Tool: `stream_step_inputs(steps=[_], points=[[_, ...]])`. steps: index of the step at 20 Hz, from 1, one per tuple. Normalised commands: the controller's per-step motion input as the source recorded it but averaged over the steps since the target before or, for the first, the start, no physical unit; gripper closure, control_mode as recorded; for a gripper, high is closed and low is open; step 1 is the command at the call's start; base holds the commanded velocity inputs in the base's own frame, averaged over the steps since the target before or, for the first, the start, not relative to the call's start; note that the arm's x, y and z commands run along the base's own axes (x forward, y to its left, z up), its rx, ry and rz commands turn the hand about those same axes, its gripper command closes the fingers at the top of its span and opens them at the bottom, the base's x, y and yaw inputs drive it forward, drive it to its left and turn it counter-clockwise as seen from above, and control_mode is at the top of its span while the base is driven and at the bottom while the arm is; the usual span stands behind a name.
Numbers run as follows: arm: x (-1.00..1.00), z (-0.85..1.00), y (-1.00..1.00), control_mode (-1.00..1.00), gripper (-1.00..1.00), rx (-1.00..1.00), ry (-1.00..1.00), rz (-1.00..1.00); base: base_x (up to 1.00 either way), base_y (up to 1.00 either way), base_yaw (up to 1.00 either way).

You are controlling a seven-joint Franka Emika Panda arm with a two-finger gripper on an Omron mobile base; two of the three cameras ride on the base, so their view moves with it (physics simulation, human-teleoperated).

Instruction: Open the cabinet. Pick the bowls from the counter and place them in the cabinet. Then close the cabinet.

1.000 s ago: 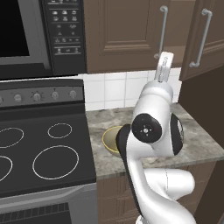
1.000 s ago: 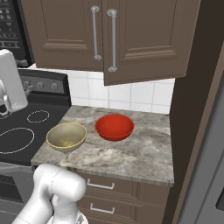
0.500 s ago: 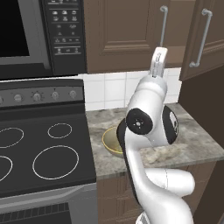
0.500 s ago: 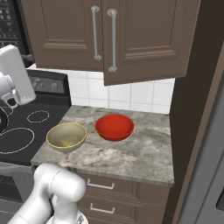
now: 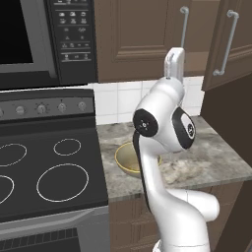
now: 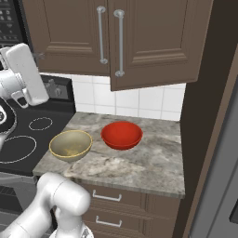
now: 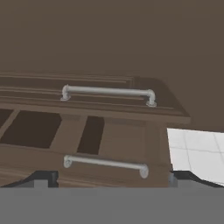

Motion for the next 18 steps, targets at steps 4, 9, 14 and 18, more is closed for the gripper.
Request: stream_step_inputs(steps=[4,9,14,18], points=[[0.03,-0.02,-0.25,-1.0,-1.0,0.0,0.0,-0.07,0.0,0.0,0.0],[0.07,-0.17,-0.34,-1.0,-1.0,0.01,0.0,0.0,0.0,0.0,0.0],[0.13,-0.13,-0.04,-1.0,-1.0,0.0,-0.03,-0.01,0.0,0.0,0.0],[0.26,-0.02,0.0,-1.0,-1.0,0.0,0.0,-0.02,0.0,0.0,0.0]])
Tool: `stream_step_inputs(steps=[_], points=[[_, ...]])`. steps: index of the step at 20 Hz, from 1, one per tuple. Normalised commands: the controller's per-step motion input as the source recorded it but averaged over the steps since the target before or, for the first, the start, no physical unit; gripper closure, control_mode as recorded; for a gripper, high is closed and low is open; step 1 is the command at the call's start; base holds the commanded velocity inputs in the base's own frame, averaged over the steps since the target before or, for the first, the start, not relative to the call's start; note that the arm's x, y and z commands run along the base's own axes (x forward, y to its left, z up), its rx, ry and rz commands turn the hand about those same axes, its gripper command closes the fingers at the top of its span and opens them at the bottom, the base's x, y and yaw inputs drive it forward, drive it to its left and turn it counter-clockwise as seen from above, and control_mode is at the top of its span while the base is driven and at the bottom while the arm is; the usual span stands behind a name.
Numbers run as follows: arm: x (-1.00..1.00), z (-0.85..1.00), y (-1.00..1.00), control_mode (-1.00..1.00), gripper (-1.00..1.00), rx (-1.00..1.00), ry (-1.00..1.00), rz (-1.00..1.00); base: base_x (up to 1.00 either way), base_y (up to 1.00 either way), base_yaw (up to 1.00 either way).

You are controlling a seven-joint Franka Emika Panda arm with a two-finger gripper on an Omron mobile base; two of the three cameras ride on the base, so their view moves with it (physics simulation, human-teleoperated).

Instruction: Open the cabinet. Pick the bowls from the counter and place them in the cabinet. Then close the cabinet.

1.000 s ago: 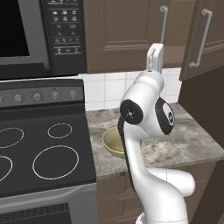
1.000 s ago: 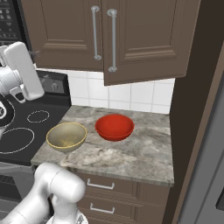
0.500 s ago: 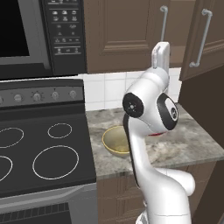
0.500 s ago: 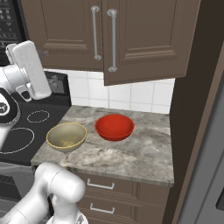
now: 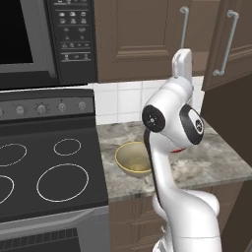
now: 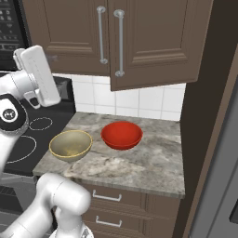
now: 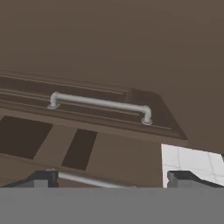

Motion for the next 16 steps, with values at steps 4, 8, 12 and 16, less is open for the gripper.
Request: stream_step_inputs(steps=[4,8,12,16], points=[[0.36,0.0,-0.02,-1.0,-1.0,0.0,0.0,-0.03,0.0,0.0,0.0],[0.34,0.0,-0.04,-1.0,-1.0,0.03,0.01,-0.03,0.0,0.0,0.0],[0.32,-0.02,-0.16,-1.0,-1.0,0.06,0.0,-0.02,0.0,0.0,0.0],[0.27,-0.04,-0.2,-1.0,-1.0,0.07,0.0,-0.02,0.0,0.0,0.0]])
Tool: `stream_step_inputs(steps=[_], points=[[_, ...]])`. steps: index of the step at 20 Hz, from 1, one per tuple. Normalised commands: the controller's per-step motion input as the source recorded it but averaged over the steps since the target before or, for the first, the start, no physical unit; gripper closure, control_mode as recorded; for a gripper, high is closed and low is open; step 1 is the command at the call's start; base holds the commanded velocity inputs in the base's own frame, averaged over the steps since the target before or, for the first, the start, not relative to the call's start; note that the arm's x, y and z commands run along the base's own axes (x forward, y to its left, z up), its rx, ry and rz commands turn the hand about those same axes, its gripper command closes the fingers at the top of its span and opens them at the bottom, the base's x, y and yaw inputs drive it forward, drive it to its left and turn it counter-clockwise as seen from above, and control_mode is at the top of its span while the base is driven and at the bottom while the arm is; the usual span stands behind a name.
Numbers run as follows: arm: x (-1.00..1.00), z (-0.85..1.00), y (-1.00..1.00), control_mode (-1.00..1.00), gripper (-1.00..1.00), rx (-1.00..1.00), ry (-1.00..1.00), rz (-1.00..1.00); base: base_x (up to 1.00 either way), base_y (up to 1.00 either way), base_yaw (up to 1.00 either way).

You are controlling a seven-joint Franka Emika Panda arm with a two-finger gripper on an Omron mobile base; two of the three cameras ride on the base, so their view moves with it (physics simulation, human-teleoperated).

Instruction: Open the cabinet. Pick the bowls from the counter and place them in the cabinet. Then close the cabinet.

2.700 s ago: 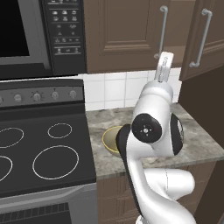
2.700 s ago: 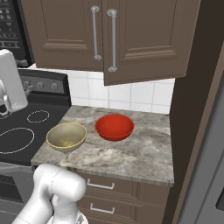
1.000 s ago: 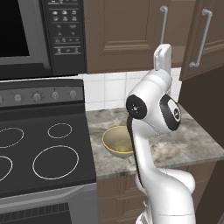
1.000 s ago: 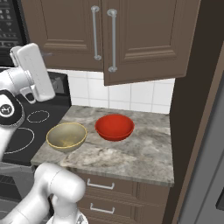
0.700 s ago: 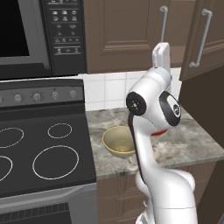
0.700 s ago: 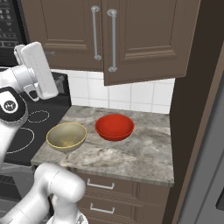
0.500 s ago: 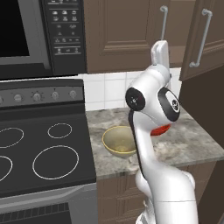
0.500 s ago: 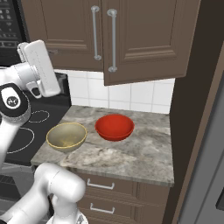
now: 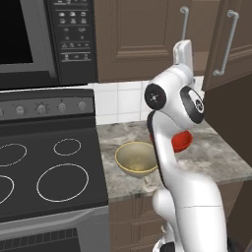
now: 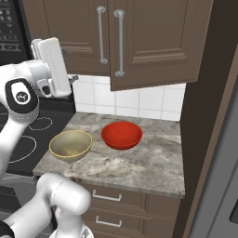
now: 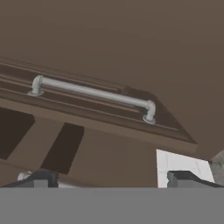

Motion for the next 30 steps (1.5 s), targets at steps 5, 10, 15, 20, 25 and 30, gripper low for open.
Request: stream_step_inputs(steps=[5,10,15,20,25,30], points=[[0.28,-0.06,-0.11,-1.0,-1.0,0.04,0.0,-0.03,0.0,0.0,0.0],[0.36,-0.11,-0.04,-1.0,-1.0,0.0,0.0,-0.07,0.0,0.0,0.0],[0.33,-0.12,-0.23,-1.0,-1.0,0.0,0.0,-0.05,0.0,0.0,0.0],[0.37,-0.21,-0.21,-1.0,-1.0,0.01,0.0,-0.02,0.0,0.0,0.0],[0.33,-0.24,-0.15,-1.0,-1.0,0.07,0.0,-0.01,0.0,0.0,0.0],[0.24,-0.18,-0.19,-1.0,-1.0,0.08,0.0,-0.01,0.0,0.0,0.0]])
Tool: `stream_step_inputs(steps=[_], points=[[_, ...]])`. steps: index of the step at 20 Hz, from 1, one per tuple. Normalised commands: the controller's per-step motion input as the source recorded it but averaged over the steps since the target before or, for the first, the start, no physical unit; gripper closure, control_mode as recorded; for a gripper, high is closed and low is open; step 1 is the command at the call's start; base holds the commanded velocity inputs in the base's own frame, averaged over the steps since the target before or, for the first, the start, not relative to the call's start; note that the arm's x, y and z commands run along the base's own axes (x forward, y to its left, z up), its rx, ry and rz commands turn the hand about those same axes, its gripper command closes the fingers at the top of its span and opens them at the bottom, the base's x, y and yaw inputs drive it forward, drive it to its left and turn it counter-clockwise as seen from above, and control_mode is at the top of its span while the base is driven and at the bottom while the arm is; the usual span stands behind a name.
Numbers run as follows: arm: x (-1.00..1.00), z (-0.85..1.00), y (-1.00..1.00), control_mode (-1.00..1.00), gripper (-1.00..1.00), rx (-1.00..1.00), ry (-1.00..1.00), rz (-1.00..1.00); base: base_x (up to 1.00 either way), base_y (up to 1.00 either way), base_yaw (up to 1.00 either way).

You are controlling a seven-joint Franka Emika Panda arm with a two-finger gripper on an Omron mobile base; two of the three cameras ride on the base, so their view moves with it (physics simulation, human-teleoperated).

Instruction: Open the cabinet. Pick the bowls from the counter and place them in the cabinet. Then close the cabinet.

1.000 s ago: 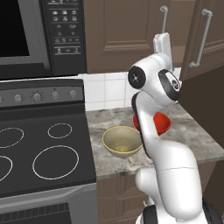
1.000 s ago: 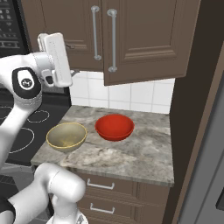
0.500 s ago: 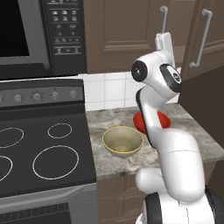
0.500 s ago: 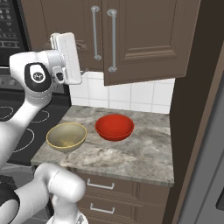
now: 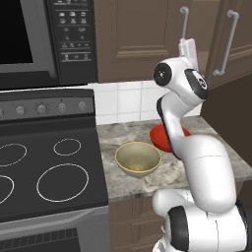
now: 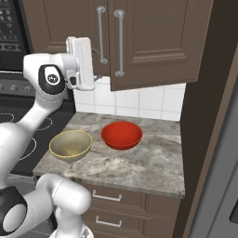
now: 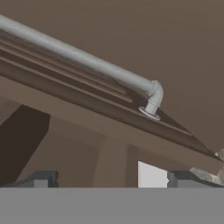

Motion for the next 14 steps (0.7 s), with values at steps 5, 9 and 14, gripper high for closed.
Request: stream_step_inputs(steps=[5,9,14], points=[[0.17,-0.2,-0.18,-1.0,-1.0,0.06,-0.03,-0.01,0.0,0.0,0.0],[0.03,-0.24,-0.21,-1.0,-1.0,0.06,-0.07,-0.04,0.0,0.0,0.0],[0.11,-0.26,-0.21,-1.0,-1.0,0.04,-0.07,-0.03,0.0,0.0,0.0]])
